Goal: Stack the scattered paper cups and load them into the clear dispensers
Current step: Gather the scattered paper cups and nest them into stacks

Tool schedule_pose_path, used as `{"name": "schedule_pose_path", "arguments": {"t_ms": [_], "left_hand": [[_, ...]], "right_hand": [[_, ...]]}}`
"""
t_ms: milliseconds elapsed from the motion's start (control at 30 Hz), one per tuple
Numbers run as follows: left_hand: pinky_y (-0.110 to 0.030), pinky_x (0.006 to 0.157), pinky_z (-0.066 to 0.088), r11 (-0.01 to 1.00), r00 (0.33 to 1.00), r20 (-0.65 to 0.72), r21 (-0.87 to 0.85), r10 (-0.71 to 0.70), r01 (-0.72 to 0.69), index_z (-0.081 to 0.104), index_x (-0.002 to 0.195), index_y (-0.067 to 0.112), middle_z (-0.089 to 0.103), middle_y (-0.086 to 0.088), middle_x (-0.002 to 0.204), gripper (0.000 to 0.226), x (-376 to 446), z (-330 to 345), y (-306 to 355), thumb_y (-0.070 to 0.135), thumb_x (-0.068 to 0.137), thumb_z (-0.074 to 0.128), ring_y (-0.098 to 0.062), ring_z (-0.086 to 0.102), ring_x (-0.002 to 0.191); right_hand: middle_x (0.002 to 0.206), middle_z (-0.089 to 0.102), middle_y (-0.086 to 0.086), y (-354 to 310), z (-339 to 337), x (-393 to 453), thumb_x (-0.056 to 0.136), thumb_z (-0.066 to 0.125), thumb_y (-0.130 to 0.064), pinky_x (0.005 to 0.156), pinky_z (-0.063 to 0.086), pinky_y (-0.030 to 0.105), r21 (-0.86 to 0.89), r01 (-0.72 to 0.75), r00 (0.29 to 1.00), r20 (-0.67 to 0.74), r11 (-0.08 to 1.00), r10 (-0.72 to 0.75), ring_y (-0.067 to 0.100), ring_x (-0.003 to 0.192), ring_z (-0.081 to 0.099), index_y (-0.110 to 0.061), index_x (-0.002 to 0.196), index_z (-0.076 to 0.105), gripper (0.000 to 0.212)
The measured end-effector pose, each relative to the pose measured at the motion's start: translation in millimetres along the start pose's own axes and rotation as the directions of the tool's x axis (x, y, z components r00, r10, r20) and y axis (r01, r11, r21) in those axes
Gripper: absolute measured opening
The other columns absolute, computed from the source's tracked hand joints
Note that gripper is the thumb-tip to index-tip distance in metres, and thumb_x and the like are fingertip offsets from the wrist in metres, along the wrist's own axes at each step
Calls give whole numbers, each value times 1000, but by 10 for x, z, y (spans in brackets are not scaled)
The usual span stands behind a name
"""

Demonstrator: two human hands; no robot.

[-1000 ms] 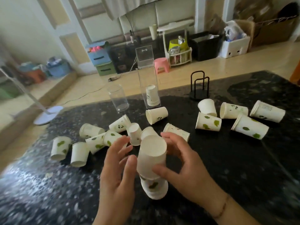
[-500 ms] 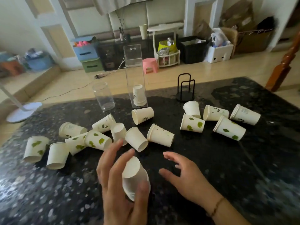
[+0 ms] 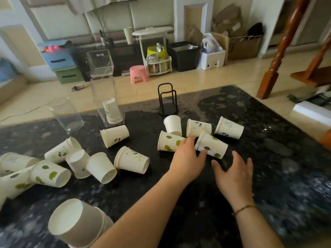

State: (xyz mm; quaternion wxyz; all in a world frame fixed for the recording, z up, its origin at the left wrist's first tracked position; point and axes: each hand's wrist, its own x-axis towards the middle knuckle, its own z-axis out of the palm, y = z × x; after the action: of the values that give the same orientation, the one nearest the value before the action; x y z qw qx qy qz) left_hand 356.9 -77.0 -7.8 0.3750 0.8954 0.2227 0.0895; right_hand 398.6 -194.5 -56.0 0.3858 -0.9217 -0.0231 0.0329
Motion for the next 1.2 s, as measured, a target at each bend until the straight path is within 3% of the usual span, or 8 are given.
{"name": "schedule_pose_path", "arguments": {"t_ms": [133, 333, 500, 633, 767, 900, 1067, 1200], "left_hand": [[-28, 94, 43, 990, 992, 36, -75, -120, 123, 37, 148, 17, 59, -3, 133, 54, 207, 151, 9, 31, 99, 56, -21, 54, 125], [-33, 79, 57, 960, 988, -23, -241, -151, 141, 65, 100, 16, 69, -1, 89, 17, 32, 92, -23, 31, 99, 56, -15, 66, 81], [-29, 68, 59, 784, 972, -192, -620, -132, -16, 69, 90, 28, 73, 1, 77, 10, -659, -297, 69, 24, 96, 63, -9, 68, 66], [-27, 58, 55, 796, 955, -276, -600, -109, -83, 73, 91, 31, 72, 4, 73, 8, -1247, -668, -31, 25, 92, 68, -11, 65, 58], [-18, 53, 47, 972, 839, -534, -126, 103, -199, 73, 87, 35, 67, 15, 71, 17, -1796, -1133, -434, 46, 86, 61, -9, 58, 55], [-19, 48, 41, 950, 656, -742, -86, 141, -301, 68, 82, 30, 63, 11, 66, 12, -2192, -1646, -883, 35, 86, 58, -9, 54, 52], [-25, 66, 53, 874, 796, -519, -485, -311, 25, 65, 98, 38, 70, 10, 91, 36, -2247, -1855, -1326, 66, 80, 53, -8, 66, 76], [-36, 94, 54, 777, 911, -134, -579, -390, 247, 64, 109, 39, 71, 16, 105, 53, -2248, -1698, -1486, 72, 75, 40, -5, 66, 102]], "right_hand": [[158, 27, 6, 84, 48, 144, 88, 57, -51, 120, 12, 48, -160, 53, 998, 48, 986, -46, 29, 150, -1, -11, 148, 32, 76], [151, 38, 1, 84, 10, 20, 82, 71, -36, 118, 21, 49, 289, 108, 994, -61, 951, -94, 27, 146, 19, -26, 129, 52, 52], [127, 63, -7, -363, -196, -349, 76, 67, -19, 98, 50, 41, 952, 9, 959, 79, 307, -273, 14, 120, 60, -30, 123, 52, 50], [117, 70, -4, -711, -148, -718, 77, 59, -10, 84, 58, 36, 973, -172, 860, 225, 155, -458, 22, 111, 66, -22, 131, 48, 56], [116, 68, -7, -974, -4, -1134, 57, 89, -42, 80, 58, 35, 955, -117, 778, 258, 271, -573, 19, 107, 67, -37, 131, 45, 85], [119, 63, -19, -1191, 142, -1585, 71, 78, -16, 84, 55, 26, 891, 86, 633, 297, 446, -715, 10, 111, 63, -50, 131, 38, 80], [122, 40, -48, -1330, 409, -1926, 76, 78, -38, 91, 31, -3, 632, 449, 437, 461, 632, -772, -24, 120, 35, -59, 132, 24, 81], [111, 30, -53, -1258, 601, -1963, 74, 79, -43, 87, 31, 0, 463, 486, 444, 600, 741, -666, -30, 108, 32, -63, 124, 24, 77]]}}
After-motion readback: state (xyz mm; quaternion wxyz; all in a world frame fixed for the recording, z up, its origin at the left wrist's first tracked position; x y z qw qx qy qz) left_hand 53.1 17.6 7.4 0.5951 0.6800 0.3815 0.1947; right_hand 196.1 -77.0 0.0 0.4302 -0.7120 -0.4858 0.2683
